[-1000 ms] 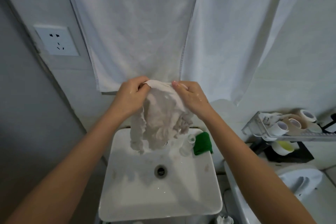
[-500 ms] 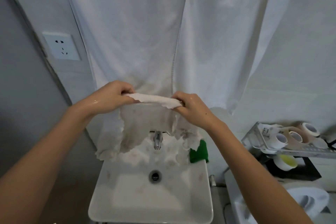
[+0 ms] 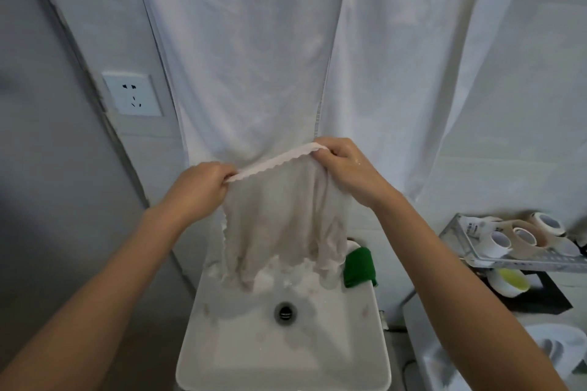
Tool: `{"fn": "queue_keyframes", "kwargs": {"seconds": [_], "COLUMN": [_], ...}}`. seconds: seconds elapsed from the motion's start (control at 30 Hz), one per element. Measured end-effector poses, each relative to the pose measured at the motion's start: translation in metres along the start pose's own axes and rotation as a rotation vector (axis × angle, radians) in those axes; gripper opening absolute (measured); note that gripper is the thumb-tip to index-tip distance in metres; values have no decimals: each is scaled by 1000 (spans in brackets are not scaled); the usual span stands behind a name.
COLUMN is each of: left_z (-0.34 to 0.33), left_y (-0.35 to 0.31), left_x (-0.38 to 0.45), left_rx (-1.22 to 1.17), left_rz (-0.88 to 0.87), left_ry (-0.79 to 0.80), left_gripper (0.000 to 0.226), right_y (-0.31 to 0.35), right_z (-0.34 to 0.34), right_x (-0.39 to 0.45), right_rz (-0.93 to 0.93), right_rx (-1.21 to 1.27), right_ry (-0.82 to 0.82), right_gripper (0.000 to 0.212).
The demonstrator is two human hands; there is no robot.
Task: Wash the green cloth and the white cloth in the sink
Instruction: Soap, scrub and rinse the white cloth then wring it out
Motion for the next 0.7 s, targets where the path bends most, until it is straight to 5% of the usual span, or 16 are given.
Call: {"fn": "queue_keyframes", "kwargs": {"seconds": [0.2,0.47,0.7], "left_z": [-55,-119,-115], "left_y": [9,20,-42], "left_x": [-13,-26,-31], "left_rx": [-330,-405,-847], "left_rz": [206,303,58], "left_ry": [88,199,244], "left_gripper": [34,6,22], "right_y": [20,34,35], "right_z": [-14,24,17], "right_x": [4,-3,-13], "right_rz": [70,14,-50], "right_rx": [119,248,73], "right_ry": [-20,-170,-79], "right_gripper": [31,38,49]}}
Point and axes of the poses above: each hand's wrist, its own x-axis towards the middle knuckle, its own z-axis out of the back of the hand, y = z × x, the point moved 3 cm from there along x, towards the middle knuckle, and after that the axes turned 2 degrees about z, right-handed, at the moved point
